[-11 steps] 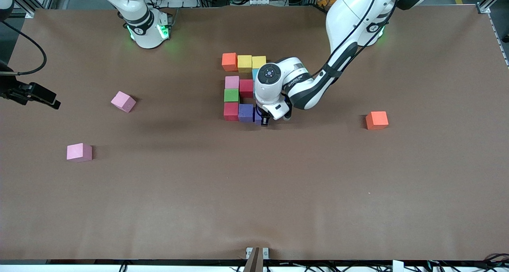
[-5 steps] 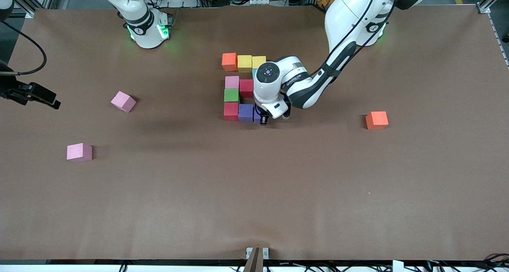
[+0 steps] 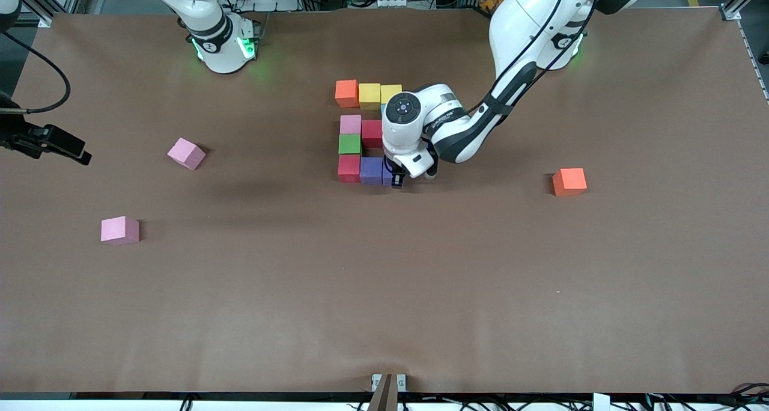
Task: Form number 2 with 11 blocks
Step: 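Lower the purple block beside the other purple block and release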
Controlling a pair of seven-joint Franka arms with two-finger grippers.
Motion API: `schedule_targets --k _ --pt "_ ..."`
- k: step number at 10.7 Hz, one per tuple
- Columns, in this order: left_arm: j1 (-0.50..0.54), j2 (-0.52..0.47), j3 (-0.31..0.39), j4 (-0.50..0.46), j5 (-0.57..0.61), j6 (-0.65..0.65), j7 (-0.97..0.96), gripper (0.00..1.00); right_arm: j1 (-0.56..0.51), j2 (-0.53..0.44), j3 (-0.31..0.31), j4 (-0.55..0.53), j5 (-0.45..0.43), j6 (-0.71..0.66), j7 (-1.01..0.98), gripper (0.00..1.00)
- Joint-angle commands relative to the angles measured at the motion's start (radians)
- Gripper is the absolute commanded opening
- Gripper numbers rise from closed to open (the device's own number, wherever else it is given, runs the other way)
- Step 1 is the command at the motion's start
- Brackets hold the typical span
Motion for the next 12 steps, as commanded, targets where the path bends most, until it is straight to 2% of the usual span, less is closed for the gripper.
schedule_targets --k 1,2,8,12 --pt "-0.012 -0.004 0.006 -0.016 0.024 0.01 -0.033 0.81 0.007 0.005 -0.003 0.013 -0.01 -0.006 0.006 1.0" --pt "-0.022 -0.004 0.006 -0.016 0.024 0.002 -0.035 1.0 0.007 0.005 -0.003 0.013 -0.01 -0.006 0.006 1.0" --pt "-0.012 -0.022 0.005 -0.008 0.025 -0.066 -0.018 1.0 0.007 0.005 -0.003 0.013 -0.01 -0.006 0.006 1.0" --pt "0.008 -0.08 0.003 -0.003 0.024 -0.117 0.028 1.0 0.007 0.005 -0.003 0.013 -0.01 0.003 0.006 1.0"
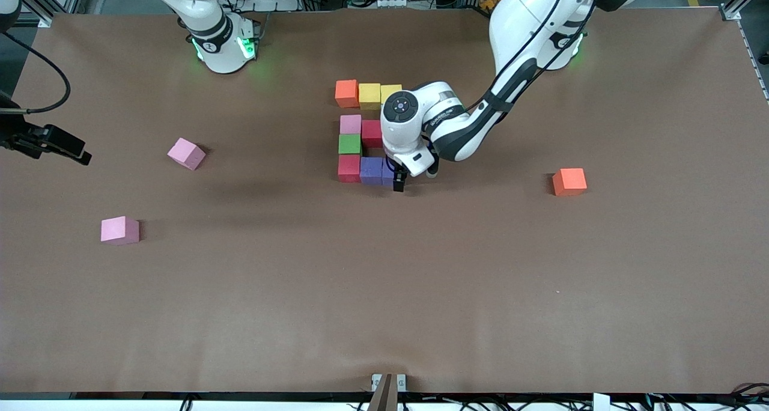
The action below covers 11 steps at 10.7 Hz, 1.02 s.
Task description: Form number 2 with 11 blocks
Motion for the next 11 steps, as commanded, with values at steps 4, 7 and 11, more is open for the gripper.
schedule_targets --k 4,7,11 --pt "0.055 -0.066 -0.003 0.117 -0.03 -0.172 0.096 1.0 0.008 0.006 -0.003 0.013 -0.008 0.001 0.006 1.0" --pt "0.108 -0.068 -0.004 0.229 -0.047 -0.309 0.234 1.0 0.01 0.006 -0.003 0.013 -0.008 -0.001 0.006 1.0" --pt "0.19 -0.121 -0.004 0.252 -0.091 -0.369 0.403 1.0 0.016 0.008 -0.003 0.011 -0.01 -0.007 0.005 1.0"
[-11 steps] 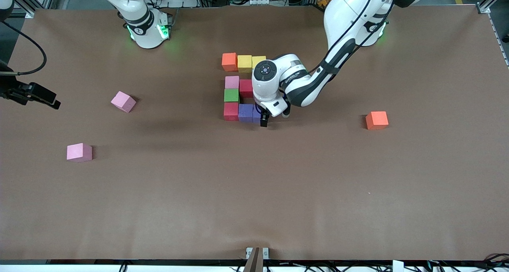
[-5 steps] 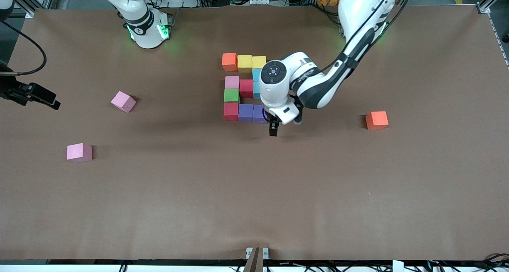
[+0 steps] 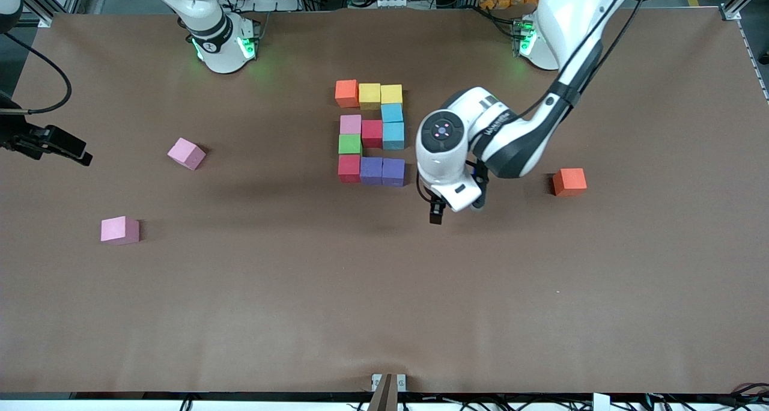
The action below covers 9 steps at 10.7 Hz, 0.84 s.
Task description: Form number 2 with 11 blocks
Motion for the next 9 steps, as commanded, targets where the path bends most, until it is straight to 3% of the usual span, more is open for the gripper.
schedule_targets --k 1,7,9 --pt "0.066 -0.068 -0.006 -0.002 -0.055 -0.058 0.126 1.0 0.009 0.008 -0.004 0.012 -0.01 -0.01 0.005 1.0" --pt "0.211 -0.175 -0.005 0.0 -0.189 -0.223 0.601 1.0 0.025 0.008 -0.004 0.008 -0.01 -0.021 0.005 1.0" --pt "0.215 -0.219 0.012 -0.01 -0.215 -0.272 0.77 1.0 0.035 0.008 -0.004 0.01 -0.01 -0.019 0.005 1.0"
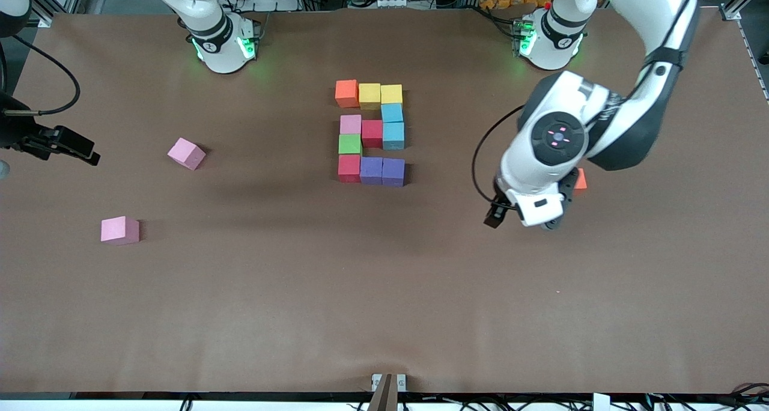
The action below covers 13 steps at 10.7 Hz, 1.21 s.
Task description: Form number 2 with 11 blocks
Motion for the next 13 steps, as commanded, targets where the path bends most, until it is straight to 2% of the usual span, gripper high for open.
schedule_targets --k 1,5,9,11,13 --pt "-0.004 -0.079 0.04 -0.038 -0.067 -0.045 0.185 1.0 0.016 0.003 -0.004 0.01 -0.01 -0.01 0.005 1.0" --pt "-0.118 -0.283 0.302 -0.196 -0.185 -0.045 0.559 1.0 0.016 -0.002 -0.004 0.015 -0.013 -0.033 0.006 1.0" --pt "-0.168 -0.384 0.468 -0.197 -0.179 -0.124 0.965 1.0 0.042 -0.008 0.004 0.018 -0.011 -0.046 0.155 1.0" --pt "-0.155 -0.432 0.496 -0.189 -0.175 -0.152 1.155 1.0 0.051 -0.008 0.004 0.027 -0.011 -0.053 0.151 1.0" --pt "-0.146 -0.489 0.524 -0.181 -0.173 -0.173 1.197 1.0 0.051 -0.003 0.004 0.027 -0.013 -0.051 0.141 1.0"
